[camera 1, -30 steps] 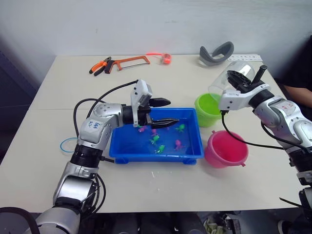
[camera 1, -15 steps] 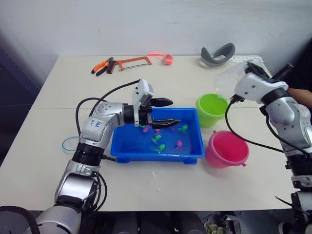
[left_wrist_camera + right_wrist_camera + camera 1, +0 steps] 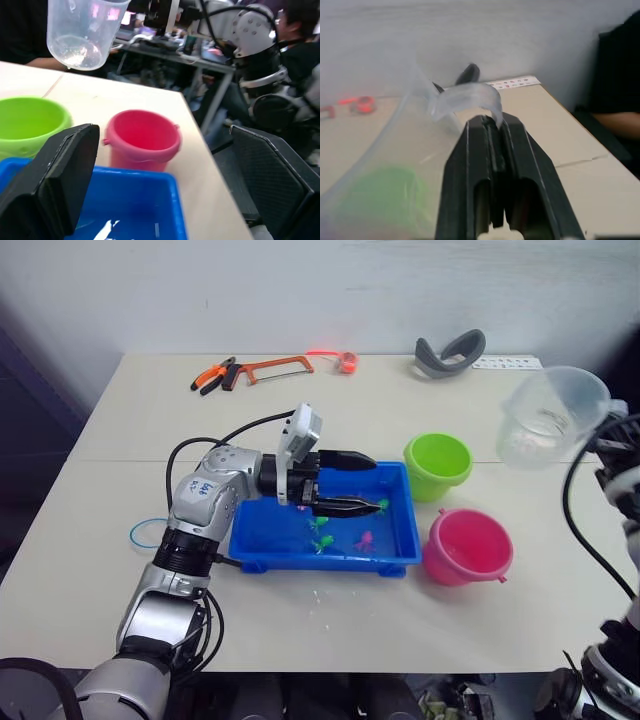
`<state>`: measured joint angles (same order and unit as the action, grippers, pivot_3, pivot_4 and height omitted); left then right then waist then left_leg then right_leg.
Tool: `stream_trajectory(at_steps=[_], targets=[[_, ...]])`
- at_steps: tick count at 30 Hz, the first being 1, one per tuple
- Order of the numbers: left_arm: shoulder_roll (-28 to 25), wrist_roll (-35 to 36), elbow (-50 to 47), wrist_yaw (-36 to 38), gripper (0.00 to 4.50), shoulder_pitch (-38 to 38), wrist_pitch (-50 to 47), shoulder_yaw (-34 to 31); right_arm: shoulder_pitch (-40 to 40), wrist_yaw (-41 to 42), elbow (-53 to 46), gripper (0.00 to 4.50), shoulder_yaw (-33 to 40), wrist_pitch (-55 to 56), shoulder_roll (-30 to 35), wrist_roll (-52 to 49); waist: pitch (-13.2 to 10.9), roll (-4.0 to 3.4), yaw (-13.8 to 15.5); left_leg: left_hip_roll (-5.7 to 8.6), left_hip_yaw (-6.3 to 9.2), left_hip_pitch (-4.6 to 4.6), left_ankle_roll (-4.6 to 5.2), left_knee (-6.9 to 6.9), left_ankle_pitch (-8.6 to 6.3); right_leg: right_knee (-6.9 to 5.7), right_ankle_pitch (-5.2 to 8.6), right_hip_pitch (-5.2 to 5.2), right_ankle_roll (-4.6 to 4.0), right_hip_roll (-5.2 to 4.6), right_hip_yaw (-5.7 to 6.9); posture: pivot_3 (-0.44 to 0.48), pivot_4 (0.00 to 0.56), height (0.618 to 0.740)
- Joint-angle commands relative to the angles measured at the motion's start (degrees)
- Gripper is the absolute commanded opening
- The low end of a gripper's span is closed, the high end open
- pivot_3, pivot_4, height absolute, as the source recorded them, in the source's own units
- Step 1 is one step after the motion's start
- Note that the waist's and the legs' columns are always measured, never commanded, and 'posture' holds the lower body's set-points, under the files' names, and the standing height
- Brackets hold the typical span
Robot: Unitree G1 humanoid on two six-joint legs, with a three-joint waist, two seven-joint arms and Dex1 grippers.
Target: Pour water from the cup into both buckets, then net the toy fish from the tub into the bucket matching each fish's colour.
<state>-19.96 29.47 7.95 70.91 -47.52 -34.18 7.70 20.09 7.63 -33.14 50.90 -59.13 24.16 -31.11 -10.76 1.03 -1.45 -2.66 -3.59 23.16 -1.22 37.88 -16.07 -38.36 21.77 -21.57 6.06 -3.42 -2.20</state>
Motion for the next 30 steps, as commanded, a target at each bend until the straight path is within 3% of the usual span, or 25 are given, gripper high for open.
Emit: stream_trajectory(at_steps=[1,5,9,22,26,30], targets=[[-1.21,3.14,-3.26,2.45,4.5,-1.86,-1.94,-0.94,-3.45,-3.79,-2.48,0.02,9.39,-1.64,-3.06,-4.43,0.01,-0.02,-0.02,0.01,0.0,-0.01,0.0,-0.02,0.0,-0.01,0.0,0.0,0.0,0.01,-0.02,0.0,0.15,0.74],[-0.95,3.7,-3.87,1.82,4.5,-2.46,-2.75,-1.0,-9.45,-4.6,-1.03,0.02,9.98,1.19,-6.64,-4.9,0.02,-0.03,-0.11,0.07,-0.06,-0.05,0.0,-0.06,0.01,0.02,0.0,0.0,0.0,0.04,-0.1,0.0,0.15,0.74],[-0.81,3.91,-5.08,1.18,4.5,-2.08,-3.35,-0.84,-15.36,-2.3,2.42,0.02,5.63,12.32,-9.63,-1.43,0.03,-0.06,-0.31,0.05,-0.14,-0.11,-0.01,-0.15,0.02,0.09,-0.01,-0.01,0.02,0.17,-0.27,0.0,0.15,0.74],[-0.51,3.24,-5.84,-1.11,4.5,-1.78,-3.05,-0.47,-19.91,-1.53,23.05,0.02,0.74,32.29,-10.84,0.65,0.04,-0.06,-0.17,0.05,-0.23,-0.2,-0.03,-0.27,0.03,0.16,-0.02,-0.01,0.05,0.18,-0.36,0.0,0.15,0.74],[-0.82,3.22,-5.84,-1.18,4.5,-1.62,-2.92,-0.47,-22.86,-1.25,23.15,1.42,-0.42,34.46,-10.74,0.48,0.04,-0.06,-0.19,0.05,-0.23,-0.2,-0.03,-0.29,0.03,0.17,-0.02,-0.01,0.05,0.18,-0.36,0.0,0.15,0.74],[-0.92,2.75,-5.46,-1.69,4.5,-1.59,-2.51,-0.39,-29.83,-1.41,15.87,3.41,-1.1,34.36,-11.65,-0.14,0.06,-0.1,-0.11,0.05,-0.23,-0.21,-0.04,-0.34,0.04,0.2,-0.02,-0.01,0.05,0.18,-0.37,0.0,0.15,0.74]])
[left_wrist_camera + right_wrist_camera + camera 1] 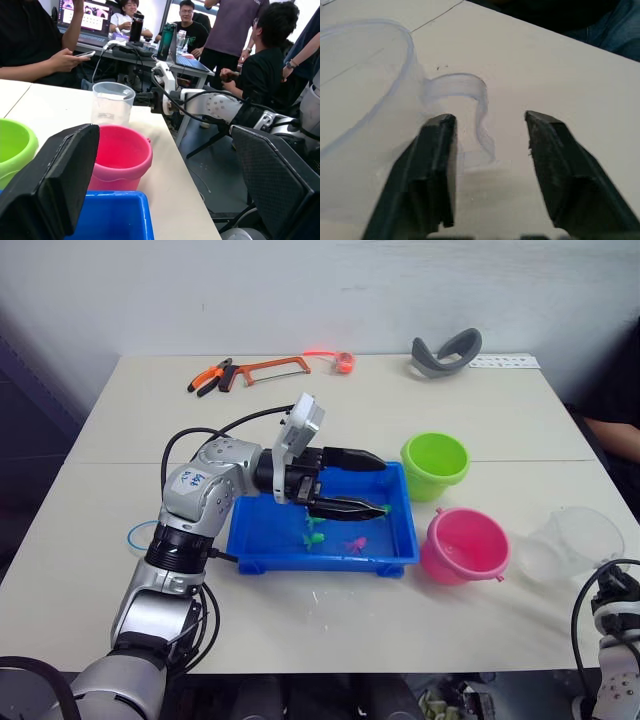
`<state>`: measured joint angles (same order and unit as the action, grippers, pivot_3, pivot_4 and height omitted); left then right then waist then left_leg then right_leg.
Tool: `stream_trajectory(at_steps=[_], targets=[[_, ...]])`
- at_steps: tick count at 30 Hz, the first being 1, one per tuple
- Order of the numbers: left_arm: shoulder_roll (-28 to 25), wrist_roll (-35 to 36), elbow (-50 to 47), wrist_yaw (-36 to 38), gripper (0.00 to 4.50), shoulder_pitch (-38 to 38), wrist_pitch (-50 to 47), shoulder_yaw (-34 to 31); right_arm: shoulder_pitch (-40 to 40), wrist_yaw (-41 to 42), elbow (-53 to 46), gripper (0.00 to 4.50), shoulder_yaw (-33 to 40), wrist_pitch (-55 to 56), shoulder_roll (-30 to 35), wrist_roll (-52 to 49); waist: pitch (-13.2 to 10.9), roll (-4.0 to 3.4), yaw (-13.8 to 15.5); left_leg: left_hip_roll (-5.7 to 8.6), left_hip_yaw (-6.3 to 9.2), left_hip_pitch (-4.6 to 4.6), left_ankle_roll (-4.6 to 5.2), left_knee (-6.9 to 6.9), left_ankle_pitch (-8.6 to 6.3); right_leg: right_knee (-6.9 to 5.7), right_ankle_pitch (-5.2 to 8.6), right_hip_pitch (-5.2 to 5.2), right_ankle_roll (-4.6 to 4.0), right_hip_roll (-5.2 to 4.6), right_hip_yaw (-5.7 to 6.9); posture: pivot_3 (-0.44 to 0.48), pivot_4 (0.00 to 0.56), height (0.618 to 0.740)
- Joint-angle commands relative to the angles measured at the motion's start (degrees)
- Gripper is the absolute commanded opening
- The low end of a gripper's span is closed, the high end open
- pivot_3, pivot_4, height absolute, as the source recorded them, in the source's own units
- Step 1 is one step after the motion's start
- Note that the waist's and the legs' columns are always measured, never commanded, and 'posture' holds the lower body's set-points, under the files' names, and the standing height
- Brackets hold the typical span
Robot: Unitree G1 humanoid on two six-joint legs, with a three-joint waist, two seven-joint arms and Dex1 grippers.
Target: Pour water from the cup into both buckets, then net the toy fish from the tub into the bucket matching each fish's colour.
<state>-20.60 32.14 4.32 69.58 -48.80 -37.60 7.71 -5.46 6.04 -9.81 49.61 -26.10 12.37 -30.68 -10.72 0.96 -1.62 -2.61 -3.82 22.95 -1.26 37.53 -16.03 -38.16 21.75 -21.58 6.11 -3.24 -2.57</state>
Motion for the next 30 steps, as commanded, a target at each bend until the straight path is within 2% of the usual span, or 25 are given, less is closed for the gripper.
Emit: stream_trajectory(at_steps=[1,2,3,6,10,13,15,17,21,23,26,30], targets=[[-0.34,-0.03,-1.76,-0.54,4.5,-0.27,0.94,-0.42,-6.76,0.27,-10.64,3.84,-0.09,1.12,-0.04,-0.57,0.03,-0.05,0.07,0.01,0.0,0.0,-0.01,-0.05,0.01,0.04,0.0,0.0,0.0,0.0,0.0,0.0,0.15,0.74],[-0.43,-0.09,-1.7,-0.66,4.5,-0.24,0.99,-0.46,-8.92,0.32,-13.38,4.35,-0.38,0.92,-0.05,-0.49,0.03,-0.06,0.05,0.0,0.01,-0.01,-0.02,-0.1,0.01,0.07,0.0,0.0,0.0,0.0,0.0,0.0,0.15,0.74],[-0.57,-0.08,-1.74,-0.79,4.5,-0.19,0.85,-0.5,-12.38,1.24,-17.27,4.44,-0.71,0.76,0.49,0.01,0.04,-0.07,0.06,0.01,0.0,-0.01,-0.04,-0.15,0.02,0.1,0.0,0.0,0.0,0.0,0.0,0.0,0.15,0.74],[-1.15,0.08,-2.25,-0.84,4.5,0.4,0.68,-0.61,-21.13,4.92,-27.43,4.44,-0.4,-0.62,3.09,-1.53,0.05,-0.08,0.06,0.0,0.01,-0.03,-0.07,-0.23,0.04,0.18,0.0,0.02,0.0,0.02,0.01,0.0,0.15,0.74],[-1.55,-0.22,-3.0,-2.3,4.5,1.45,0.4,-0.79,-28.87,13.09,-36.55,4.44,1.53,-4.9,11.39,-11.28,0.04,-0.04,-0.17,0.0,-0.14,-0.24,-0.08,-0.34,0.05,0.23,-0.02,0.16,0.03,0.05,-0.11,0.0,0.15,0.74],[-3.42,-1.0,-3.95,-3.54,4.5,3.16,0.05,-1.51,-29.4,21.2,-39.76,4.44,1.81,-9.16,23.39,-19.43,0.0,0.03,-0.5,-0.06,-0.2,-0.52,-0.08,-0.35,0.04,0.33,-0.05,0.43,0.07,0.14,-0.19,0.0,0.15,0.74],[-5.8,-1.31,-4.76,-4.79,4.5,4.92,-0.82,-2.51,-25.04,23.37,-39.12,4.44,1.53,-11.43,31.56,-25.82,-0.05,0.12,-0.61,-0.09,-0.26,-0.98,0.1,-0.46,-0.07,0.46,-0.06,0.9,0.09,0.18,-0.28,0.0,0.15,0.74],[-8.15,-1.36,-5.49,-6.04,4.5,6.67,-1.51,-3.74,-19.93,23.67,-37.18,4.44,0.61,-13.53,37.89,-31.54,-0.09,0.19,-0.69,-0.13,-0.23,-1.04,0.18,-0.47,-0.15,0.52,-0.07,0.98,0.08,0.18,-0.28,0.0,0.15,0.74],[-13.89,-0.58,-6.96,-7.72,4.5,10.98,-3.57,-7.67,-8.91,25.07,-33.5,4.44,-6.08,-16.59,46.83,-39.54,-0.16,0.3,-0.09,-0.15,-0.06,-0.85,0.14,-0.45,-0.12,0.66,-0.07,0.91,0.08,0.11,-0.14,0.0,0.15,0.74],[-16.72,-1.01,-7.24,-7.96,4.5,13.19,-3.45,-9.07,-4.25,25.83,-32.57,4.44,-10.53,-17.39,49.33,-40.93,-0.17,0.32,0.15,-0.16,0.02,-0.68,0.1,-0.45,-0.11,0.75,-0.07,0.83,0.08,-0.2,-0.04,0.0,0.15,0.74],[-24.12,-3.17,-4.31,-6.68,4.5,17.14,-1.54,-12.44,7.79,28.32,-31.34,4.44,-23.39,-17.77,51.67,-40.73,-0.25,0.46,-0.03,-0.13,0.05,-0.51,0.13,-0.36,-0.19,0.84,-0.07,0.73,0.09,-0.35,0.06,0.0,0.15,0.74],[-31.54,-8.63,5.58,-3.91,4.5,17.13,4.25,-11.48,20.04,30.4,-28.59,4.44,-34.5,-18.69,49.89,-38.01,-0.32,0.59,-0.15,-0.13,0.07,-0.48,0.38,-0.36,-0.33,0.78,-0.07,0.63,0.08,-0.42,0.11,0.0,0.15,0.74]])
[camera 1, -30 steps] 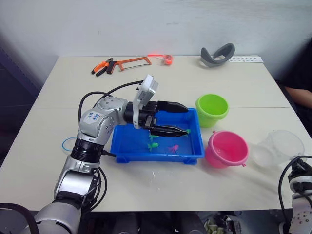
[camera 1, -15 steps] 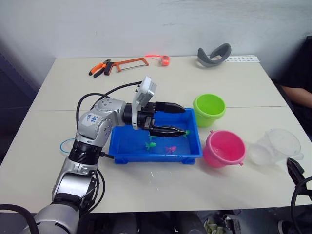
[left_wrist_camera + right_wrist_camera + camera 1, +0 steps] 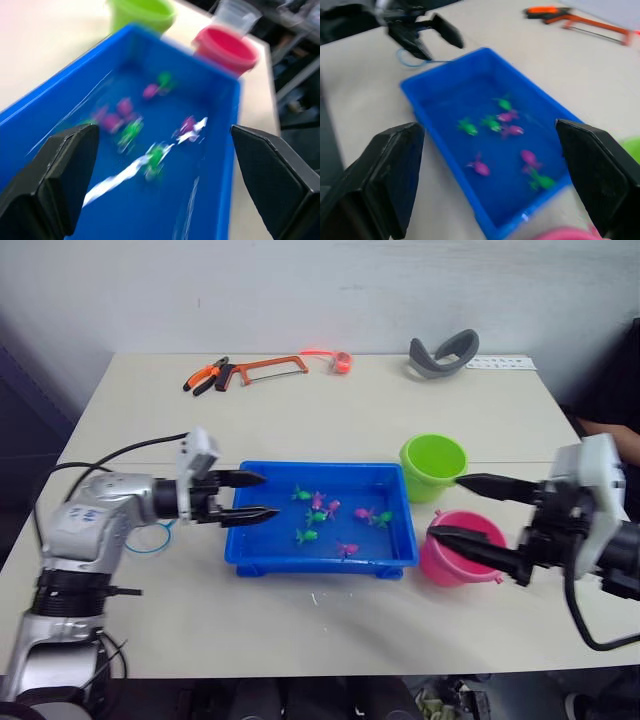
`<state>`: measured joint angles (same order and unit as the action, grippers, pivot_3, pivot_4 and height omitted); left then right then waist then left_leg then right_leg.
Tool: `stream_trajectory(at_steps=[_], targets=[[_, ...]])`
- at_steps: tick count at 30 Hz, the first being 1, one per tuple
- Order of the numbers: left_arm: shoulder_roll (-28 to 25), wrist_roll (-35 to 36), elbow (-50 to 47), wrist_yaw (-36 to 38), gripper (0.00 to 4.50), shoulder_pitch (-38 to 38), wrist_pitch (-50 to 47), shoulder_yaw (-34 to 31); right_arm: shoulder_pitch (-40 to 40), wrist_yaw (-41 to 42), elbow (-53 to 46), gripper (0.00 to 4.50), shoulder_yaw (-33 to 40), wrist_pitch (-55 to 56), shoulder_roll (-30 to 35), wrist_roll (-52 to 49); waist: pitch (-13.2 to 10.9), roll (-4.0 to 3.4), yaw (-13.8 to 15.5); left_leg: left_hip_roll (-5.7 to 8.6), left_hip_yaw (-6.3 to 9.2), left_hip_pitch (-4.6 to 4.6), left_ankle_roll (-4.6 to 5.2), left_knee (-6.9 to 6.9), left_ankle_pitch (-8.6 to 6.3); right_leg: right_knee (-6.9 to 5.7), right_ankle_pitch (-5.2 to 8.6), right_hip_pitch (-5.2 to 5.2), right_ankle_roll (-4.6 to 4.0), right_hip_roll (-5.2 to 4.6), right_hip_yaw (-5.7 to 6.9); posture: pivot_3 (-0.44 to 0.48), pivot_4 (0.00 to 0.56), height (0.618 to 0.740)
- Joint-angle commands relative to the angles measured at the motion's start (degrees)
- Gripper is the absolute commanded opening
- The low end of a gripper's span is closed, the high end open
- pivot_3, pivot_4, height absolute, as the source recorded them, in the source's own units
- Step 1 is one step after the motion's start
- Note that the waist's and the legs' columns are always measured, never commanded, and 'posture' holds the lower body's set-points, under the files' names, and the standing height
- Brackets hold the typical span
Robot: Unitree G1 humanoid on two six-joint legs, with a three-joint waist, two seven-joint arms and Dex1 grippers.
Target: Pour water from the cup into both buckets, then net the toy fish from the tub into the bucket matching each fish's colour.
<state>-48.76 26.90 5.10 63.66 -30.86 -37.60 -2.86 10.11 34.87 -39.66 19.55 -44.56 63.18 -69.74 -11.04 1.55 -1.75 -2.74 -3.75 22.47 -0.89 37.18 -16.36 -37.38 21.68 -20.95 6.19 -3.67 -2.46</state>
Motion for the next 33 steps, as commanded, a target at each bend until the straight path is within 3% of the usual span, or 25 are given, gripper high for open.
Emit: stream_trajectory(at_steps=[1,4,7,14,19,28,31,33], targets=[[-5.3,-5.7,9.38,2.9,4.5,-1.98,6.62,0.08,6.65,2.17,1.94,4.44,-6.56,-0.27,-1.6,2.24,-0.01,0.01,0.1,-0.01,0.0,0.03,0.03,0.0,-0.02,-0.03,0.0,-0.05,-0.02,-0.01,0.01,0.0,0.15,0.74],[-8.46,-12.26,23.09,4.26,4.5,-7.66,12.92,3.22,10.14,3.63,2.96,4.44,-10.35,-0.34,-3.25,4.96,0.01,0.05,0.37,0.01,0.08,0.32,0.06,0.06,-0.02,-0.1,0.02,-0.33,-0.09,-0.13,0.22,0.0,0.15,0.74],[-8.3,-17.68,34.89,6.19,4.5,-14.96,16.2,6.96,11.12,3.4,2.98,4.44,-11.47,-0.63,-4.82,5.72,0.0,0.06,0.62,0.05,0.14,0.85,0.08,0.31,0.0,-0.25,0.01,-0.75,-0.1,-0.21,0.48,0.0,0.15,0.74],[-2.23,-32.85,57.94,2.61,4.5,-28.81,26.35,16.87,9.37,0.04,-0.01,4.44,-10.93,-1.0,-7.77,6.59,-0.02,0.12,0.67,0.1,-0.12,0.89,0.17,0.58,-0.05,-0.35,-0.04,-0.74,0.01,-0.12,0.72,0.0,0.15,0.74],[0.59,-39.91,66.0,-2.89,4.5,-32.83,28.45,20.35,5.92,-4.14,-3.86,4.44,-8.46,-1.26,-8.66,5.6,-0.07,0.22,0.16,0.03,-0.09,0.93,0.19,0.59,-0.07,-0.47,-0.05,-0.77,0.02,-0.23,0.74,0.0,0.15,0.74],[5.51,-44.27,70.48,-8.99,4.5,-32.96,29.42,20.42,2.49,-8.03,-7.0,4.44,-4.9,-1.6,-8.3,3.98,-0.05,0.26,0.28,0.07,-0.08,0.92,0.21,0.73,-0.07,-0.47,-0.05,-0.77,0.03,-0.31,0.75,0.0,0.15,0.74],[7.48,-43.76,71.28,-12.28,3.67,-31.94,28.4,18.82,1.9,-8.78,-7.52,4.5,-4.28,-1.57,-8.19,3.58,-0.03,0.26,0.33,0.08,-0.08,0.86,0.25,0.76,-0.09,-0.52,-0.05,-0.72,0.04,-0.32,0.74,0.0,0.15,0.74],[8.23,-43.94,71.44,-13.36,2.83,-31.52,28.41,18.19,1.72,-8.97,-7.74,4.5,-4.06,-1.61,-8.11,3.41,-0.01,0.23,0.56,0.1,-0.03,0.79,0.36,0.79,-0.1,-0.6,-0.05,-0.64,0.04,-0.36,0.74,0.0,0.15,0.74]])
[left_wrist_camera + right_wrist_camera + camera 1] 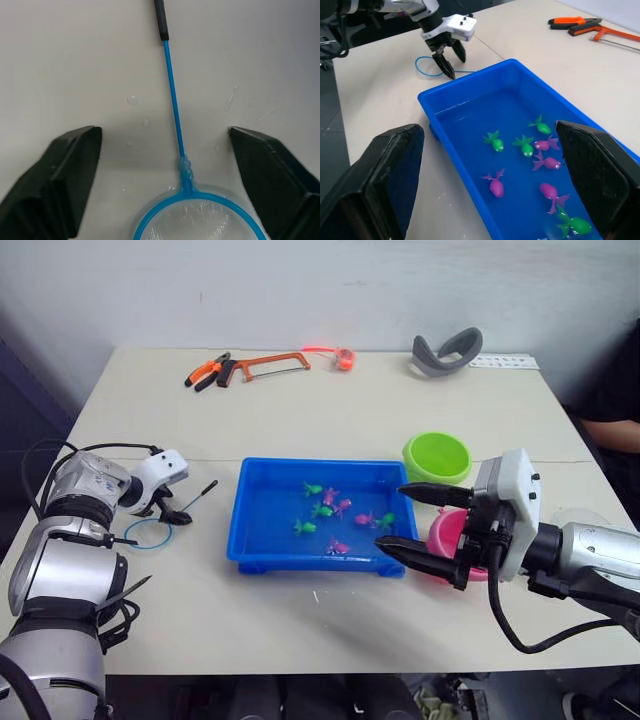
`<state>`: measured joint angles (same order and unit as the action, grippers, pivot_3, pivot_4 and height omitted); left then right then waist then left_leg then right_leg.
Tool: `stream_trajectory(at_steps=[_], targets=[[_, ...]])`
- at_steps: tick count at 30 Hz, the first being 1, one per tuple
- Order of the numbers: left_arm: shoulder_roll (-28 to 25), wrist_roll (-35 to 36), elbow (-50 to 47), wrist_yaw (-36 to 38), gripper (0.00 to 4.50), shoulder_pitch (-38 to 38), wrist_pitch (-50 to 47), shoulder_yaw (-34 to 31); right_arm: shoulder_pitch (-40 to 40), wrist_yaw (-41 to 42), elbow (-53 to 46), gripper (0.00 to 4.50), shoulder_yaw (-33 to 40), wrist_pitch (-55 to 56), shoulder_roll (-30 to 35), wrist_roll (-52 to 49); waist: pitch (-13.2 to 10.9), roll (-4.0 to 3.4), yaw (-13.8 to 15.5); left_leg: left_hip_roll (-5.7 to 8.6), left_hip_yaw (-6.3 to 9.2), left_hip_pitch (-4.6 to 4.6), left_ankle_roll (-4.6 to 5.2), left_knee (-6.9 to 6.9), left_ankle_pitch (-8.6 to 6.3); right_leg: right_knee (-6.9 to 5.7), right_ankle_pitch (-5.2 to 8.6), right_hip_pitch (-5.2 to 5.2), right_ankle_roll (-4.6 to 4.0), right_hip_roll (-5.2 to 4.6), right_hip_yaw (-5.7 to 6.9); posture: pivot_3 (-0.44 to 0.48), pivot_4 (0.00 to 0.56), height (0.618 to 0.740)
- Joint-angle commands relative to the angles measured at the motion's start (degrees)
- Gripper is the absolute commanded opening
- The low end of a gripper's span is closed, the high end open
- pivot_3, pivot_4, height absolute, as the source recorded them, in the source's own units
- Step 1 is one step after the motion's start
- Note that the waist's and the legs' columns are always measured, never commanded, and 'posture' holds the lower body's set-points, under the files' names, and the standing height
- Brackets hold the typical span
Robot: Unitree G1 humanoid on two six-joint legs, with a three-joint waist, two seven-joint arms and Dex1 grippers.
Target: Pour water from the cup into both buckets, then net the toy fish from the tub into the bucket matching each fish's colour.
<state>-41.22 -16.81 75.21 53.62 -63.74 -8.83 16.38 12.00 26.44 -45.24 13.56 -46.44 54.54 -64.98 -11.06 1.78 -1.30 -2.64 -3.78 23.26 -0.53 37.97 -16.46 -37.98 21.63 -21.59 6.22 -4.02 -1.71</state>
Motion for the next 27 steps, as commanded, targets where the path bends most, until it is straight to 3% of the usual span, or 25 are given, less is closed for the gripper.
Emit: stream_trajectory(at_steps=[1,7,13,17,21,24,27], targets=[[0.8,-0.73,1.33,-3.66,2.38,1.49,-0.03,-0.97,-0.19,-0.57,-2.18,4.5,2.01,0.27,0.61,-1.43,0.01,-0.02,0.26,0.01,0.04,0.0,0.02,0.0,0.03,-0.04,0.0,0.0,0.0,-0.02,0.0,0.0,0.15,0.74],[0.29,0.25,1.25,-3.8,0.04,1.44,0.14,-3.71,-0.32,-0.4,-2.11,4.5,2.91,0.17,1.74,-2.1,0.01,-0.02,0.38,0.01,0.1,-0.1,0.04,0.01,0.18,-0.26,-0.12,0.02,-0.07,-0.02,-0.02,0.0,0.15,0.74],[-2.47,5.42,-1.38,1.77,0.04,-4.21,2.51,-10.28,-1.33,0.56,-1.68,4.5,4.89,-0.34,3.47,-3.9,-0.07,0.12,0.43,-0.01,0.13,0.09,0.03,0.01,0.18,-0.1,-0.13,-0.06,-0.07,0.03,0.05,0.0,0.15,0.74],[-3.26,9.78,-7.17,11.76,0.04,-7.92,3.13,-13.13,-1.42,3.2,0.18,4.5,7.0,-1.64,6.23,-5.77,-0.05,0.14,1.02,0.01,0.07,0.26,-0.07,0.02,0.22,-0.02,-0.17,-0.12,0.01,0.03,0.21,0.0,0.15,0.74],[-3.89,14.57,-19.76,23.03,0.04,-6.1,3.03,-14.05,0.88,8.12,3.65,4.5,8.84,-2.91,10.71,-6.2,-0.05,0.14,1.07,0.06,-0.03,0.26,-0.06,0.02,0.2,0.11,-0.21,-0.06,0.08,0.02,0.14,0.0,0.15,0.74],[-3.75,23.15,-35.09,34.62,0.04,-2.19,-3.16,-15.26,3.15,12.89,6.51,4.5,9.43,-3.88,14.52,-5.83,-0.05,0.14,0.97,0.02,-0.03,0.25,-0.06,0.02,0.2,0.13,-0.22,-0.05,0.1,0.01,0.1,0.0,0.15,0.74],[-3.9,28.03,-47.12,38.41,0.04,2.21,-6.45,-14.08,6.17,17.65,9.6,4.5,8.44,-4.31,17.83,-4.82,-0.05,0.12,0.73,-0.05,0.02,0.23,-0.08,0.02,0.2,0.13,-0.22,-0.04,0.09,0.04,0.0,0.0,0.15,0.74]])
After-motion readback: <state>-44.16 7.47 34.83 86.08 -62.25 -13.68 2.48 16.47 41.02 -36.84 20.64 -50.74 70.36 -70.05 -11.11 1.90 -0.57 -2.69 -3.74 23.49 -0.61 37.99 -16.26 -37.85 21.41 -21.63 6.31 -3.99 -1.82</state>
